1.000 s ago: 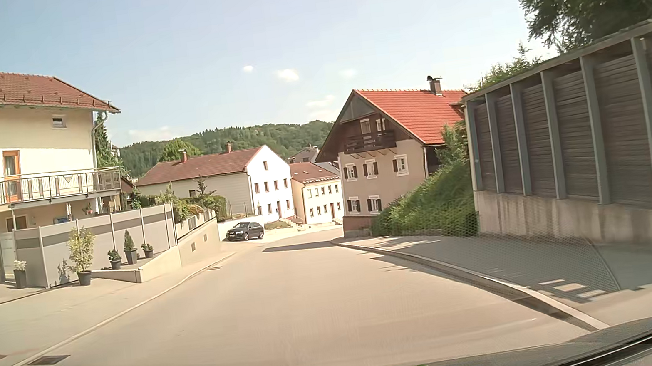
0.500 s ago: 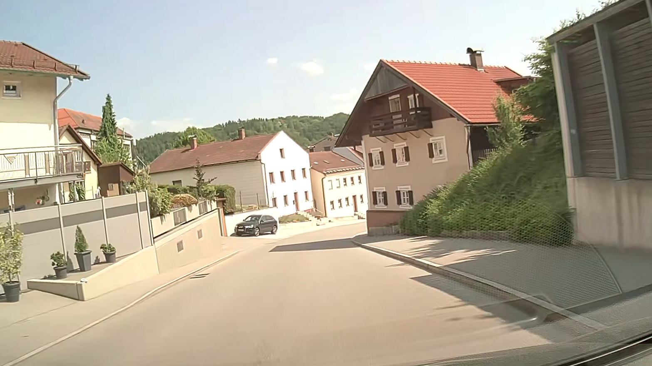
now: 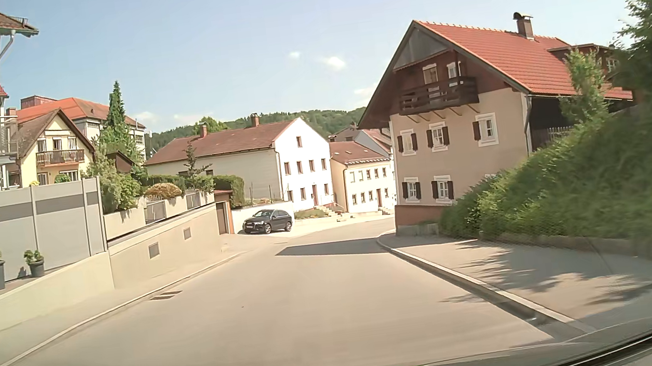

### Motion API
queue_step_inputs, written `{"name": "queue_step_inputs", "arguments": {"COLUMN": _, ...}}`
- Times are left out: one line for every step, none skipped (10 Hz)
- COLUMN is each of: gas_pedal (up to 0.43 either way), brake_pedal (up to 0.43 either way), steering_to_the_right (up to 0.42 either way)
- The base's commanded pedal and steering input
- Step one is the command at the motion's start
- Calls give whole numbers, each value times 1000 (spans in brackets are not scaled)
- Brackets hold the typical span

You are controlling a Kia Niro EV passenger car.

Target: Follow the waypoints while adhering to traffic rules and regulations

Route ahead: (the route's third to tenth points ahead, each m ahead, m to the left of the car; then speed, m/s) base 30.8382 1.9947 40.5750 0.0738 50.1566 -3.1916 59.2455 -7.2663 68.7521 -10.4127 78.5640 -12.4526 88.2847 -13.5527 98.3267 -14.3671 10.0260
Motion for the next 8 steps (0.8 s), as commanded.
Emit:
{"name": "queue_step_inputs", "arguments": {"gas_pedal": 0, "brake_pedal": 91, "steering_to_the_right": -45}}
{"name": "queue_step_inputs", "arguments": {"gas_pedal": 0, "brake_pedal": 91, "steering_to_the_right": -42}}
{"name": "queue_step_inputs", "arguments": {"gas_pedal": 0, "brake_pedal": 85, "steering_to_the_right": -38}}
{"name": "queue_step_inputs", "arguments": {"gas_pedal": 0, "brake_pedal": 85, "steering_to_the_right": -32}}
{"name": "queue_step_inputs", "arguments": {"gas_pedal": 0, "brake_pedal": 85, "steering_to_the_right": -27}}
{"name": "queue_step_inputs", "arguments": {"gas_pedal": 0, "brake_pedal": 85, "steering_to_the_right": -23}}
{"name": "queue_step_inputs", "arguments": {"gas_pedal": 0, "brake_pedal": 85, "steering_to_the_right": -18}}
{"name": "queue_step_inputs", "arguments": {"gas_pedal": 0, "brake_pedal": 85, "steering_to_the_right": -15}}
